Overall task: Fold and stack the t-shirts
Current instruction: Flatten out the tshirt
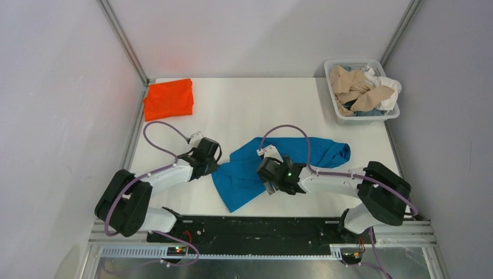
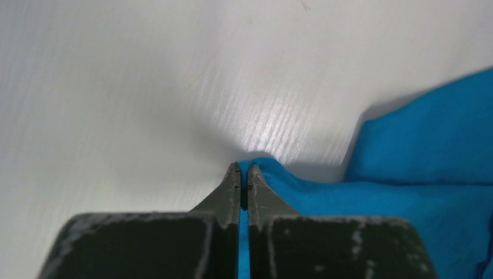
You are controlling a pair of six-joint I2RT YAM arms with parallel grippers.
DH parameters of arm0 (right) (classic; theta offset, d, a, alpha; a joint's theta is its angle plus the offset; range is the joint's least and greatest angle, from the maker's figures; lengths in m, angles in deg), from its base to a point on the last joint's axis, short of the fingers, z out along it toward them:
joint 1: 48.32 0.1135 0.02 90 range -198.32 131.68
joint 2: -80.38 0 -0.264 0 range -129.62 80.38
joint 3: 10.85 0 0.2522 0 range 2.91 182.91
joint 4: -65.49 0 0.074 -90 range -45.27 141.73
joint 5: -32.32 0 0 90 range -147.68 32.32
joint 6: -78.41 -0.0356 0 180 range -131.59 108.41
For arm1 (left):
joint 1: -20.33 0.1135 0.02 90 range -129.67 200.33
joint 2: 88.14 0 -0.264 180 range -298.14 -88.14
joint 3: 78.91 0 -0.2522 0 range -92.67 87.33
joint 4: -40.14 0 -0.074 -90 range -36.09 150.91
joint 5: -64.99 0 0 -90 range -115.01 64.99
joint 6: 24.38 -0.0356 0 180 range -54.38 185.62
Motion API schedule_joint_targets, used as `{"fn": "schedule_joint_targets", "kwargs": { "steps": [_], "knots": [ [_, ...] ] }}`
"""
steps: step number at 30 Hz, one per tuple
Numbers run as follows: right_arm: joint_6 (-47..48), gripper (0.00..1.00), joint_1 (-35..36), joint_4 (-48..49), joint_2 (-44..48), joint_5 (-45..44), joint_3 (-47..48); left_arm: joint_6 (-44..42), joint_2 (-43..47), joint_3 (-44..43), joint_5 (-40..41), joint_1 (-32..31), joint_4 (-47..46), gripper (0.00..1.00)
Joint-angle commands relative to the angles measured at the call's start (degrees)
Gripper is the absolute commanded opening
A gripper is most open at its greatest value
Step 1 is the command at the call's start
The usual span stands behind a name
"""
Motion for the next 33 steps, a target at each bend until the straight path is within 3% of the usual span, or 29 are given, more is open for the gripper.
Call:
{"fn": "schedule_joint_targets", "kwargs": {
  "steps": [1, 13, 16, 20, 31, 33],
  "knots": [
    [-1.9, 0.81, 0.1, -0.3, -2.9, -9.2, 3.9, 0.1, 1.5, 2.4, -0.1, 0.2, 1.1, 0.0],
    [-8.6, 0.59, -3.6, -5.8, -4.3, -13.7, 4.3, -1.3, 4.0, 3.5, 1.5, 0.3, 1.2, 0.0],
    [-8.3, 0.5, -3.7, -6.1, -3.0, -13.1, 4.1, -1.6, 4.2, 3.6, 1.8, 0.6, 1.2, 0.0],
    [-7.4, 0.46, -3.7, -6.2, -1.1, -10.3, 3.9, -2.0, 4.6, 3.8, 1.9, 1.2, 1.2, 0.0],
    [-7.0, 0.03, -11.8, 2.1, 7.6, 7.5, -2.4, -3.0, 6.2, 3.9, 2.1, 1.9, 1.2, 0.0],
    [-7.1, 0.0, -13.6, 2.7, 9.1, 9.0, -4.1, -3.1, 6.6, 4.1, 2.3, 1.9, 1.3, 0.0]
  ]
}}
